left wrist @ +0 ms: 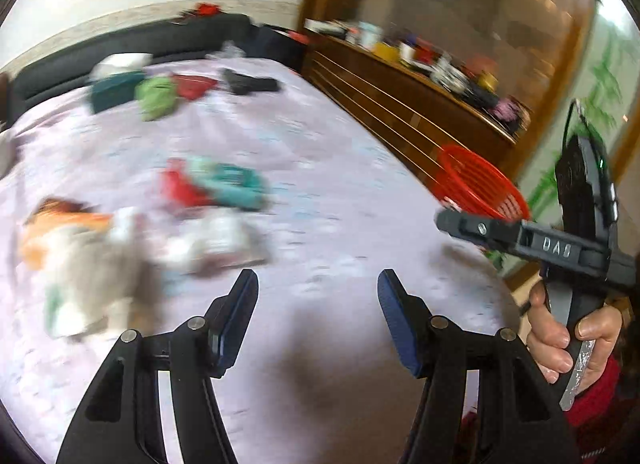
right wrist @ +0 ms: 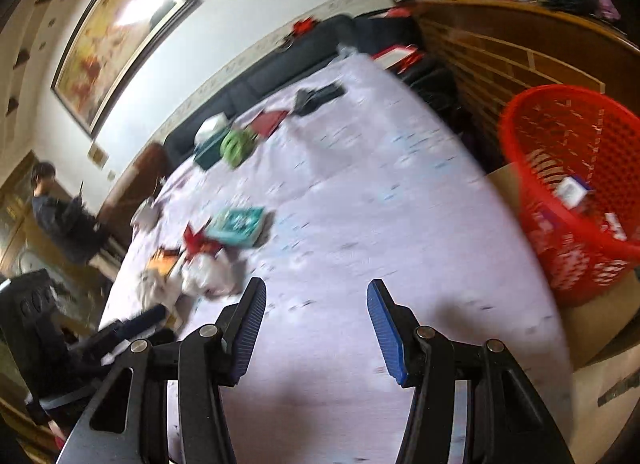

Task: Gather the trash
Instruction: 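Return to the table and grasp the white cloth with the left tool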

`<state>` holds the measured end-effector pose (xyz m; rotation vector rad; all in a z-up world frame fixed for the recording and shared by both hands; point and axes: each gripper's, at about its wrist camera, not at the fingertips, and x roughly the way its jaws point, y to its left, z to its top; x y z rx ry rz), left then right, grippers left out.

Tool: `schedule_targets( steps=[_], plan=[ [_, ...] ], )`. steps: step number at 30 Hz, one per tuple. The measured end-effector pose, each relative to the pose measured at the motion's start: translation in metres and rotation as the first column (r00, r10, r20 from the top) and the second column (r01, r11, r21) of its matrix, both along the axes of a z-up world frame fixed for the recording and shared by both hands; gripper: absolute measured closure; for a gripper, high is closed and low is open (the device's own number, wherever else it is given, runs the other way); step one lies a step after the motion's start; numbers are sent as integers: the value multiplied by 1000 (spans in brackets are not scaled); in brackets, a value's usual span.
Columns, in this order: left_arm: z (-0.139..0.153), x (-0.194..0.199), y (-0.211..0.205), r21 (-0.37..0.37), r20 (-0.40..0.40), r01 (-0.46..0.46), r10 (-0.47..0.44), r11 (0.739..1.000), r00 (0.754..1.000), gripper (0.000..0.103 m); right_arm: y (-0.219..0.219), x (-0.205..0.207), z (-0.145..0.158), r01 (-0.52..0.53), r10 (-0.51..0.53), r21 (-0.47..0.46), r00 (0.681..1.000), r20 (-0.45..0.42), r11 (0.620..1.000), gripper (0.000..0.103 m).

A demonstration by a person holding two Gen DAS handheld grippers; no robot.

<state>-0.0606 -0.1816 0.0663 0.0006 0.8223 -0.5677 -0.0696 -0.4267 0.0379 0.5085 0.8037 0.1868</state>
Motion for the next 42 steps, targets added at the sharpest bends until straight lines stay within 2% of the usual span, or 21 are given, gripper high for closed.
schedule_targets(
  steps=[3, 7, 11, 14, 18, 20, 21, 22, 25, 28, 31, 34, 35, 37, 38, 42],
  plan=[
    [7, 1, 48, 5, 47, -119, 119, 993, 992, 36, 21, 7, -3, -37, 37, -15, 999, -12, 999, 46],
    [2, 21, 95, 32, 71, -289, 287, 957, 955, 35, 47, 16, -3, -84, 83, -37, 996, -17, 996, 46],
    [-19, 47, 108, 45, 5, -312, 312, 949, 950, 34, 70, 25, -3, -117, 116, -61, 993, -26, 991, 44],
    [-34, 59, 106, 82, -4, -303, 304, 950, 953, 34, 86, 33, -2, -145, 143, -83, 989, -31, 986, 44],
    [-47, 74, 108, 63, -17, -321, 322, 945, 947, 34, 105, 42, 0, -182, 180, -104, 983, -26, 978, 42],
    [-50, 79, 111, 24, -36, -313, 314, 949, 949, 45, 115, 47, 0, -197, 196, -109, 980, -17, 974, 40],
    [-49, 80, 114, -2, -41, -309, 308, 951, 950, 58, 119, 51, 0, -200, 199, -112, 980, -14, 973, 37],
    [-49, 79, 116, -24, -46, -305, 304, 952, 952, 64, 123, 57, -1, -200, 200, -117, 980, -14, 973, 35],
    [-47, 72, 122, -47, -39, -307, 305, 951, 952, 72, 134, 69, -5, -190, 190, -130, 982, -12, 973, 33],
    [-41, 59, 126, -42, 2, -312, 313, 949, 950, 72, 144, 87, -11, -177, 176, -144, 984, -20, 974, 33],
    [-39, 45, 132, -78, -2, -313, 313, 947, 950, 72, 153, 100, -21, -175, 171, -133, 984, -39, 976, 34],
    [-40, 37, 132, -83, 3, -302, 304, 950, 953, 72, 164, 102, -28, -196, 192, -125, 980, -43, 973, 46],
    [-41, 35, 132, -84, 3, -300, 301, 950, 953, 72, 167, 99, -26, -198, 197, -132, 980, -22, 971, 58],
    [-43, 31, 132, -86, 6, -299, 300, 950, 954, 72, 174, 90, -18, -202, 210, -199, 977, 22, 959, 75],
    [-44, 30, 131, -88, 9, -298, 299, 951, 954, 72, 175, 84, -16, -206, 218, -215, 975, 35, 955, 79],
    [-46, 24, 130, -81, 32, -295, 298, 952, 954, 72, 175, 63, -16, -218, 231, -191, 972, 48, 957, 80]
  ],
)
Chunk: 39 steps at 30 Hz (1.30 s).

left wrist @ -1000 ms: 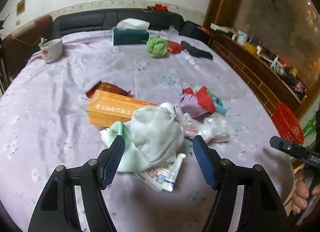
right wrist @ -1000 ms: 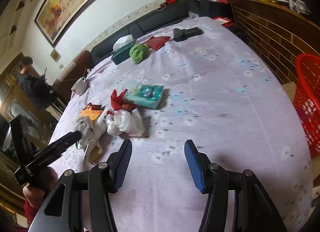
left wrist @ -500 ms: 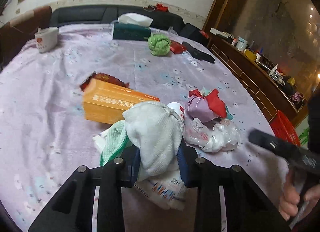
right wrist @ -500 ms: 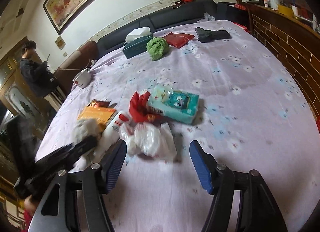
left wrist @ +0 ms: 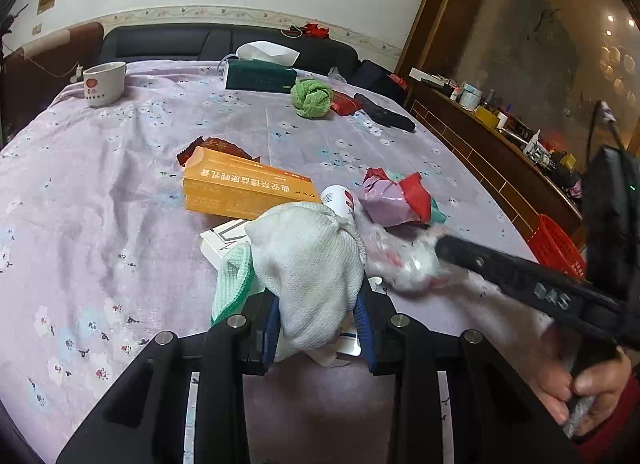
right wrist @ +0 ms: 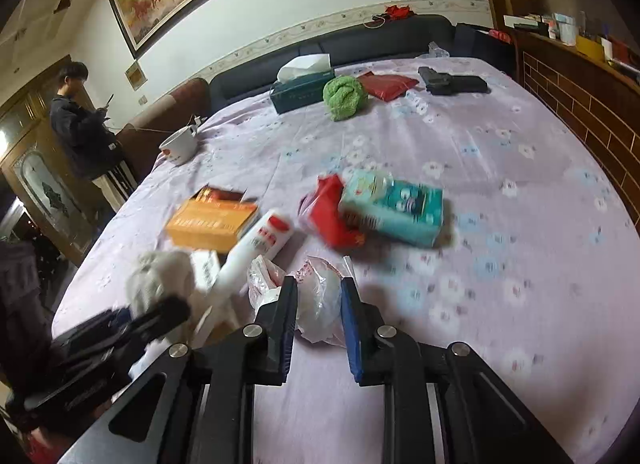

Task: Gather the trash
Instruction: 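Return to the table and grasp the white cloth with the left tool, then grasp the clear plastic bag with the right tool while the left tool holds the white cloth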

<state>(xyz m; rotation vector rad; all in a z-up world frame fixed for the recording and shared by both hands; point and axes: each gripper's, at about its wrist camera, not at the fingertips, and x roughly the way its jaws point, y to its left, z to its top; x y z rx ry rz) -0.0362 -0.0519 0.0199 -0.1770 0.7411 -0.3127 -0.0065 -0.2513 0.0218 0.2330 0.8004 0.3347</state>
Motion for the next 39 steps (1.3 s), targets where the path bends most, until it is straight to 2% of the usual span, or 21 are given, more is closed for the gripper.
schedule_targets(
  steps=[6, 9, 17, 22, 39],
  plan=[
    [0, 1, 1, -21, 2, 8, -8, 1000, 1000, 72, -11, -27, -3, 6, -6, 59, 1000, 2, 998, 80],
    [1, 0, 1, -19, 6, 9, -9, 1000, 1000, 72, -16, -36, -3, 31, -34, 57, 998, 47, 998, 80],
    [1, -2, 2, -12, 10, 1, -1, 1000, 1000, 72, -20, -41, -6, 69, -74, 58, 992, 99, 996, 80],
    [0, -2, 0, -7, 3, 8, -8, 1000, 1000, 72, -27, -38, -8, 69, -78, 97, 993, 92, 993, 80],
    [-2, 1, -1, -9, -8, 7, -7, 1000, 1000, 72, -26, -40, -8, 65, -75, 104, 993, 93, 993, 80]
  ],
)
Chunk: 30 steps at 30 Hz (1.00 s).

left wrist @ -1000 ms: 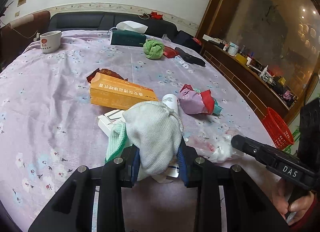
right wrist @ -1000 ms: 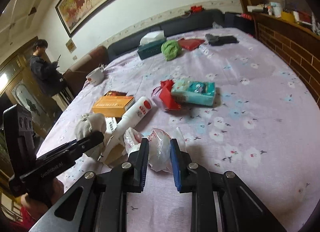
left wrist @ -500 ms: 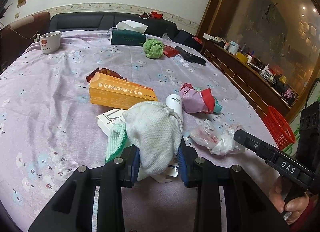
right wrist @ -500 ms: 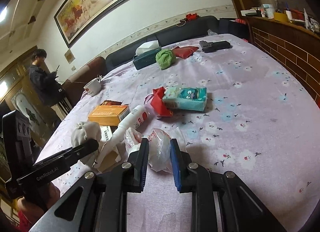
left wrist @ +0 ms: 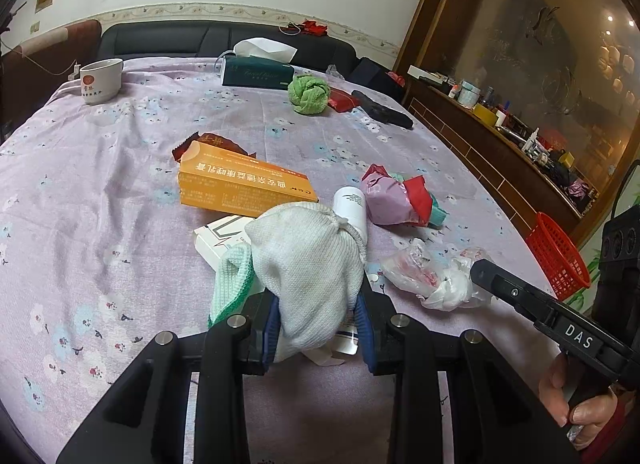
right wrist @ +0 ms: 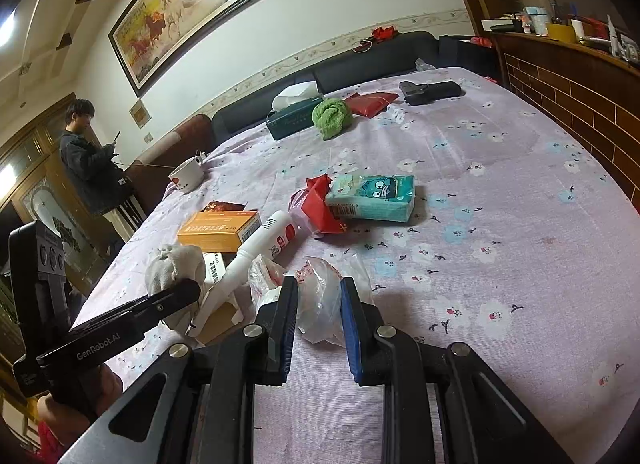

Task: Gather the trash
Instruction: 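Grasp the clear plastic bag with the right tool while the left tool holds the white cloth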

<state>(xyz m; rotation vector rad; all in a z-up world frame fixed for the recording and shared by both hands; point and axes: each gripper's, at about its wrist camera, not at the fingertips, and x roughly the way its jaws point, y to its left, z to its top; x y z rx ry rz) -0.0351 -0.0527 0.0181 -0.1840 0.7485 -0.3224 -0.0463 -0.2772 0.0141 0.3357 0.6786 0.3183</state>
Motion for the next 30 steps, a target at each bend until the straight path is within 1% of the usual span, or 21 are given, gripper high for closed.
schedule_targets(
  steps=[20, 30],
  plan=[
    [-1, 0, 1, 2, -1, -2, 2, 1000, 1000, 72, -1, 1, -1, 8, -8, -2, 1000, -3, 1000, 80],
    [-2, 0, 0, 24, -5, -28, 28, 999, 1000, 72, -1, 4, -2, 12, -12, -13, 1000, -10, 1000, 80]
  ],
)
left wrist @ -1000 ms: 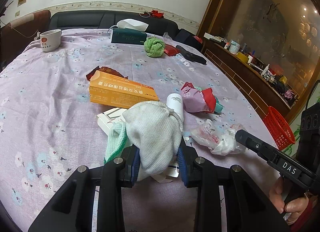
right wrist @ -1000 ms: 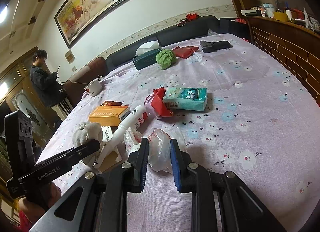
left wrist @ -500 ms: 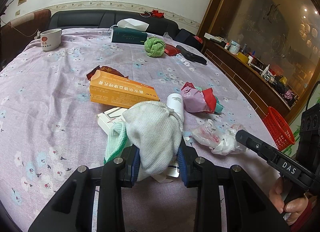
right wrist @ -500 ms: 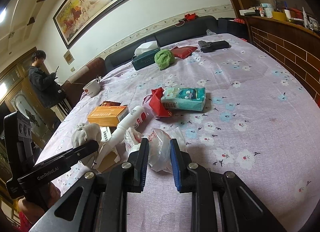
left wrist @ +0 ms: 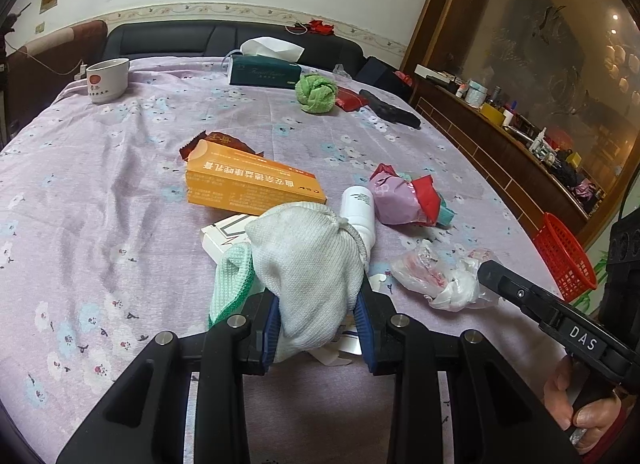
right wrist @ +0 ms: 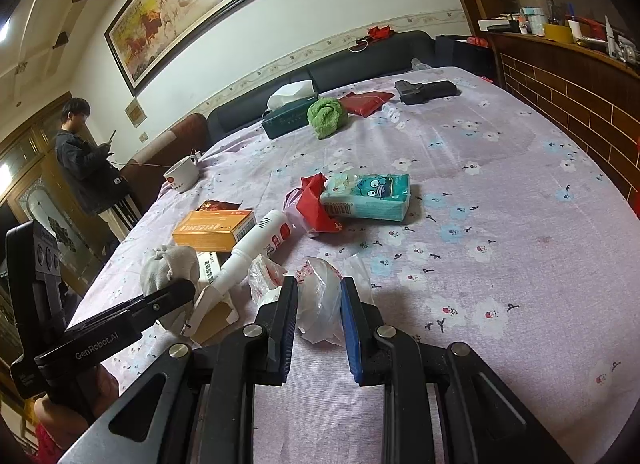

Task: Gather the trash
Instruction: 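Grasp the clear plastic bag with the right tool while the left tool holds the white cloth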

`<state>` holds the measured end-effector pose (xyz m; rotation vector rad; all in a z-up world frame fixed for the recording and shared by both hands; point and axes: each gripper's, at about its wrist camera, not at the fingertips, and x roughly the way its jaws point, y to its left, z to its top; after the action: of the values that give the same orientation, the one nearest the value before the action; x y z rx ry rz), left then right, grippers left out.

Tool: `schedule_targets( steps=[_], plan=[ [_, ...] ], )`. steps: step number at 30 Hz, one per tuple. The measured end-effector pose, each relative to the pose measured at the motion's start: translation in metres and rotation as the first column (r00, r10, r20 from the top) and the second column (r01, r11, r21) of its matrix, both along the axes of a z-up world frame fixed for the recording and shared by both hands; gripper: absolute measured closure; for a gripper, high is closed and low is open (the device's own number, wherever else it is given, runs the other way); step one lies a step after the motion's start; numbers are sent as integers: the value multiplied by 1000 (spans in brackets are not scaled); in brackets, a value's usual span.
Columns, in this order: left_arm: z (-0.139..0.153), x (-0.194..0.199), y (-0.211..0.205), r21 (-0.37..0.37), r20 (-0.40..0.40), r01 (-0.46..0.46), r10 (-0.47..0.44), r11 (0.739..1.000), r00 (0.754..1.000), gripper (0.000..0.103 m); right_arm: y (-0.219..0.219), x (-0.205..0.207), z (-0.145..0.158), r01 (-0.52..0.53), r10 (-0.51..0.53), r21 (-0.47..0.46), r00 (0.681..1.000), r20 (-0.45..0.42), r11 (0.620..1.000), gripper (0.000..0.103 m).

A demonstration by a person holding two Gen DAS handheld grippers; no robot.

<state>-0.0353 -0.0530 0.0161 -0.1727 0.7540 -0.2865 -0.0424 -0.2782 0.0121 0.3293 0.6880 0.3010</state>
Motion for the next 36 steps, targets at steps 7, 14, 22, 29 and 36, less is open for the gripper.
schedule_targets(
  steps=[7, 14, 22, 29, 36],
  plan=[
    [3, -7, -2, 58, 20, -56, 55, 997, 998, 72, 0, -5, 1, 31, -31, -26, 999, -6, 999, 80],
    [15, -22, -14, 113, 64, -51, 44, 992, 997, 72, -15, -15, 6, 47, -47, 17, 999, -20, 999, 80],
    [25, -30, -32, 169, 95, -41, 25, 985, 995, 72, -29, -32, 24, 66, -67, 30, 997, 30, 997, 80],
    [32, -37, -47, 210, 117, -33, 8, 977, 993, 72, -39, -40, 29, 73, -76, 49, 996, 51, 996, 80],
    [34, -39, -57, 233, 119, -23, -5, 972, 993, 72, -45, -43, 28, 77, -81, 59, 995, 60, 995, 80]
  ],
)
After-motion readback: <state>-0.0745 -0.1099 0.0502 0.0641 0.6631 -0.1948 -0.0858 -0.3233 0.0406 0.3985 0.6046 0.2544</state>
